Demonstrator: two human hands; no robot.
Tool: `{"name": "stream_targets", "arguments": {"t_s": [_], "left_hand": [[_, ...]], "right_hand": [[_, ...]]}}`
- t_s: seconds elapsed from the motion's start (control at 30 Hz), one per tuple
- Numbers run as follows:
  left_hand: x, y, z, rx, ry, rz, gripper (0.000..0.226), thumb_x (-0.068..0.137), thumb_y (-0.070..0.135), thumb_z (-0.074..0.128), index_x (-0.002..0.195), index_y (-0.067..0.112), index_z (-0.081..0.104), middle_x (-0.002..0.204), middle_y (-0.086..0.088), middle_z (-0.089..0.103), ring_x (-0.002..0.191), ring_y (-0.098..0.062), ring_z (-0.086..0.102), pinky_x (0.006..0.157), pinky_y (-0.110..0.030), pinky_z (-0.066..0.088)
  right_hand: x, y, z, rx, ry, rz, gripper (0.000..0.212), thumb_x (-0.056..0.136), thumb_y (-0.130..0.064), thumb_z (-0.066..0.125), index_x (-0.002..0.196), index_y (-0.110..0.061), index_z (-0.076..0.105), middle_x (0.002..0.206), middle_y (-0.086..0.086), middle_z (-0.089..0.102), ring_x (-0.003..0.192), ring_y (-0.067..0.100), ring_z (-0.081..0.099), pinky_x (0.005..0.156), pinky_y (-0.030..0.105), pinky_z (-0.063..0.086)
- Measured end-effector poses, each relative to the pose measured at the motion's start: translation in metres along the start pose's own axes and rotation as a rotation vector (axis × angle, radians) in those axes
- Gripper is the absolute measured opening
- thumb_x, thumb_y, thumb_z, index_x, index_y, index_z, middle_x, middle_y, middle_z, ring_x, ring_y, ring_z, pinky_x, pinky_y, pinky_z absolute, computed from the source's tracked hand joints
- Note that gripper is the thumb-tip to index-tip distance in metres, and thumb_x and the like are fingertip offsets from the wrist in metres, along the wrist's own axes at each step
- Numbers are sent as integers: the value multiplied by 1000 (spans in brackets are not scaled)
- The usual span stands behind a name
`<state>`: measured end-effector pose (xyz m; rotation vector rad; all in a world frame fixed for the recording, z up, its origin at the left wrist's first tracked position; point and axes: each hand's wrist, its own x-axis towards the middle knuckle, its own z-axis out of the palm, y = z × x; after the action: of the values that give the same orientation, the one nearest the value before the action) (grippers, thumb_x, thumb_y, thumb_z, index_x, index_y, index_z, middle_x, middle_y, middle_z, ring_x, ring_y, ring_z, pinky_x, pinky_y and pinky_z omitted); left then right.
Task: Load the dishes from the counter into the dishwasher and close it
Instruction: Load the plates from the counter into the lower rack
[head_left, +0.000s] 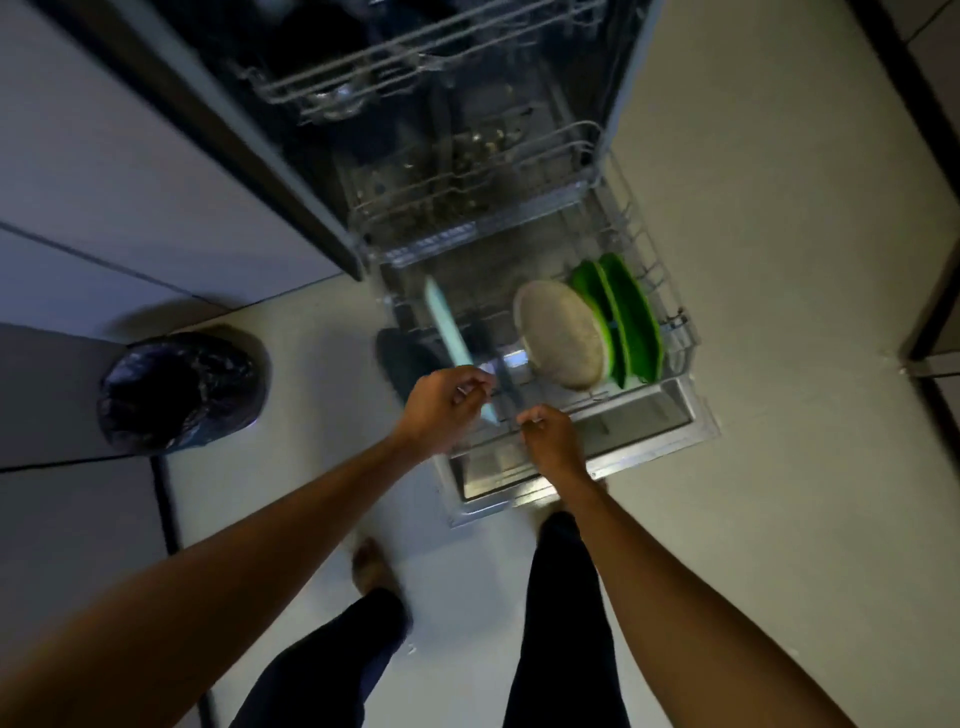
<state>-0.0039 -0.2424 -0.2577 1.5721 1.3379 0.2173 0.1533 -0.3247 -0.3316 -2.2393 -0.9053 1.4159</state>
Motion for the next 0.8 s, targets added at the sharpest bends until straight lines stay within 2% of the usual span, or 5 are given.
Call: {"name": "stream_targets", "arguments": {"t_s": [0.13,0.3,0.4,0.6,0.8], "left_hand": [[-60,-63,-78,32,53,2,22,87,25,55,98,18,73,81,6,71,69,-5,66,70,-23,53],[-153,-139,-204,170,133,-121,15,91,21,62,100,17,75,90,1,74,78,-16,68,72,-28,52],[-199,-160,-286,175,228,-180,25,83,28,55,96,19,75,87,2,74,74,-14,67,71,-29,54],[-254,-160,-436,148,524,-251,25,87,25,55,99,24,77,94,5,76,87,-15,69,79,-29,53],[-249,-156,-538,120,722,-223,16,89,23,63,97,27,75,90,10,74,81,-8,67,78,-29,56]], "right_hand": [[-59,-28,73,-148,-90,-8,20,96,-24,54,88,-10,65,98,17,70,94,37,64,74,33,45],[-119,-101,159,-354,-195,-152,17,89,-32,60,75,-25,65,88,5,73,90,30,68,80,31,49],[-147,-184,196,-415,-232,-272,15,88,-28,58,81,-19,69,86,5,73,87,31,67,79,37,54],[-193,-369,249,-505,-331,-574,15,94,-21,60,101,-23,73,102,0,74,97,20,67,78,25,44],[-194,-521,284,-501,-304,-840,10,92,-24,62,95,-28,71,80,-8,67,80,17,63,72,27,47]]}}
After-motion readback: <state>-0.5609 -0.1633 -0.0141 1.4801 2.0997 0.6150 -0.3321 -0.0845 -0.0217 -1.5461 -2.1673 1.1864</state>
